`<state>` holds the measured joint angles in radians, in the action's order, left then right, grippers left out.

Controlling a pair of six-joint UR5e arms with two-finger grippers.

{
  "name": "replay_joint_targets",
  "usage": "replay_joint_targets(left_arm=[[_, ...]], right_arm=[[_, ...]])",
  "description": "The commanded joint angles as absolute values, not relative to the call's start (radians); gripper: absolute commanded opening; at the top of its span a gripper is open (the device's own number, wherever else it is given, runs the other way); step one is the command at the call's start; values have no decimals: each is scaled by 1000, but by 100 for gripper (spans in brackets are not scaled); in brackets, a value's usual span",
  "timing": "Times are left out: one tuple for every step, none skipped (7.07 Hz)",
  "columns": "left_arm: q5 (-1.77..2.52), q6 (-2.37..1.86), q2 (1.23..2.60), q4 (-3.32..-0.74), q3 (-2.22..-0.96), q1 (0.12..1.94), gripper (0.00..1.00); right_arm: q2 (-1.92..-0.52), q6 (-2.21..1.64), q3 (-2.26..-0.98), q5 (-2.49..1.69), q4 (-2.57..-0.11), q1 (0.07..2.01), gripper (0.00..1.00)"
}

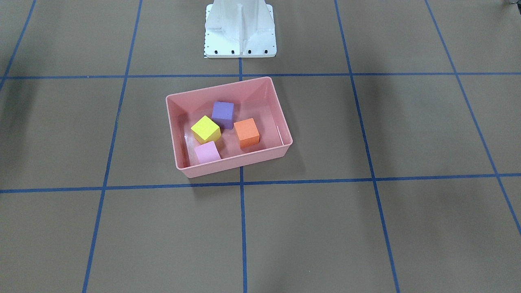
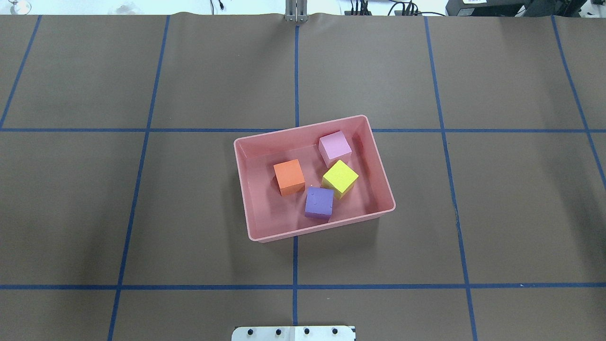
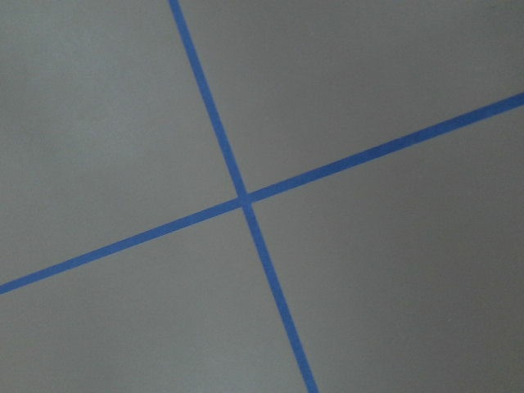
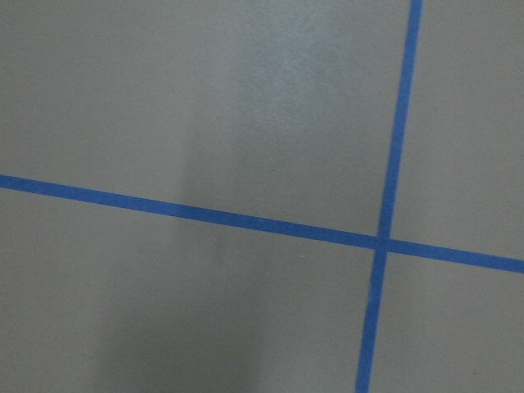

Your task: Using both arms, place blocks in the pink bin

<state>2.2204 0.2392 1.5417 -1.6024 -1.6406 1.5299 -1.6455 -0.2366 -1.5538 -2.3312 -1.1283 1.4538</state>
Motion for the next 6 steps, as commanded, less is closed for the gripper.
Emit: replay_joint_targets(left_arm=[[2238,259,1542,-1602,-1588,1562,100],[2238,259,1531,-1608,-1588,1562,100],[2238,256,1531,-1608,-1585,1562,100],[2238,255,1532,-1609,-1586,1560,100],[2240,205,1532,-1609,-1597,1560,100],[2299,163,1534,-1611,-1603,1560,100]], right_arm=[[-1643,-215,-1555,-2358,-1235,1537,100],[-1641,-183,-1628,-2362,-1382,1551,100],[-1640,-91,-1681,-2361,-1499,1589,100],[-1634,-54,-1690,-2364,-1541,1612,100],[-1632,-54,-1704,-2379,-1561,1624,100],[-1618,-54,-1742,-2381,-1651,1628,100]])
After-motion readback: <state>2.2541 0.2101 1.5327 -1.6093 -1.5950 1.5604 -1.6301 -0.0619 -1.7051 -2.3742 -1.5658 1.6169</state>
